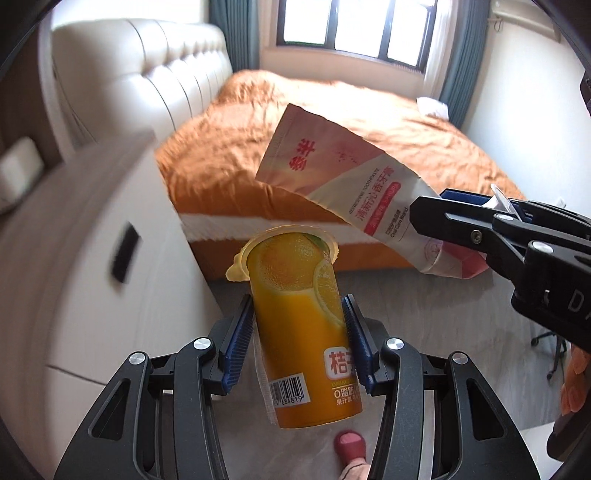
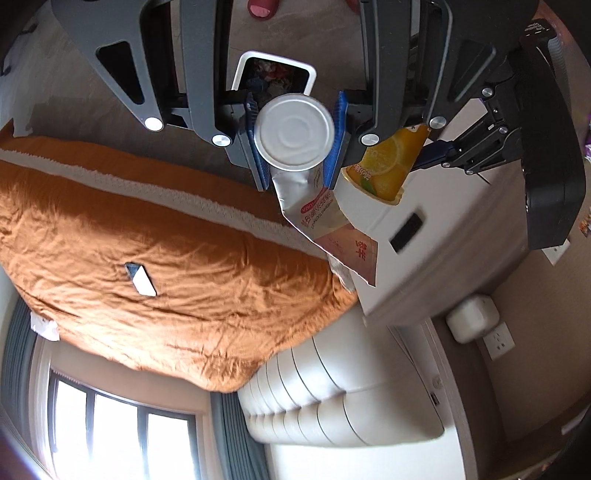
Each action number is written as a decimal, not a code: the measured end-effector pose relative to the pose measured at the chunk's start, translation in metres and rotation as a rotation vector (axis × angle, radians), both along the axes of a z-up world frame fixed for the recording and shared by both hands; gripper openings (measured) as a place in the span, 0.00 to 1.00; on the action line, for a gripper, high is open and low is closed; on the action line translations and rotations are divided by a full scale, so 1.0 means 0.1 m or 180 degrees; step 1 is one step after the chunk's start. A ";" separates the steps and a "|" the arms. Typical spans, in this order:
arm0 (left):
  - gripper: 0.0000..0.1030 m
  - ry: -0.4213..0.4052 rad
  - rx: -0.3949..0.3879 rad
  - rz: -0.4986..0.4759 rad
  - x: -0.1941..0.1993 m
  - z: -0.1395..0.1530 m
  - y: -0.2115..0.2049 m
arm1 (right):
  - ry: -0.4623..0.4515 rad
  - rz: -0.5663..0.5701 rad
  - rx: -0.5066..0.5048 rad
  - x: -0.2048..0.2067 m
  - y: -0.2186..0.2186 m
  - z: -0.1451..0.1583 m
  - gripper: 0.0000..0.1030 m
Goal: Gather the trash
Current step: 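Carry cup and packet to the white bin and open both tools over it, then move both empty tools back toward the remaining trash on the desk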
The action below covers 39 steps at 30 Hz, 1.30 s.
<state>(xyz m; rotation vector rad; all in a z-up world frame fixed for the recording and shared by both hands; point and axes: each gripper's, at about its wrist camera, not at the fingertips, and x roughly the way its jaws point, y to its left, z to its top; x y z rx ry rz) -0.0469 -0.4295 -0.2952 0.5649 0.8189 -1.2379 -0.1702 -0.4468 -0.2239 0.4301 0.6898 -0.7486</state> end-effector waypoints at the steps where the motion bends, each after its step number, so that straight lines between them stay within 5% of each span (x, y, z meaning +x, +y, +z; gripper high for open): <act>1: 0.47 0.0043 0.0049 -0.0018 0.00 -0.18 -0.06 | 0.0025 0.0018 0.0080 0.02 -0.09 -0.20 0.31; 14: 0.50 0.0305 0.0526 -0.0113 0.08 -2.43 -0.54 | 0.0279 0.0116 0.0573 0.10 -0.79 -2.27 0.32; 16: 0.97 0.0342 0.0624 -0.0087 0.10 -2.75 -0.59 | 0.0377 0.0201 0.0618 0.12 -0.83 -2.55 0.71; 17: 0.96 0.0369 0.0598 -0.0060 0.11 -2.82 -0.57 | 0.0457 0.0191 0.0599 0.12 -0.83 -2.67 0.93; 20: 0.96 0.0460 0.0663 0.0020 0.19 -3.04 -0.53 | 0.0525 0.0191 0.0582 0.08 -0.86 -2.91 0.96; 24: 0.96 0.0328 0.0710 0.0048 0.19 -3.11 -0.47 | 0.0660 0.0154 0.0607 0.05 -0.88 -3.09 0.96; 29: 0.96 0.0339 0.0692 0.0085 0.26 -2.96 -0.44 | 0.0659 0.0162 0.0596 0.11 -0.87 -2.95 0.96; 39: 0.96 0.0300 0.0338 0.0257 0.41 -1.82 -0.23 | 0.0416 0.0320 0.0216 0.27 -0.58 -1.89 0.96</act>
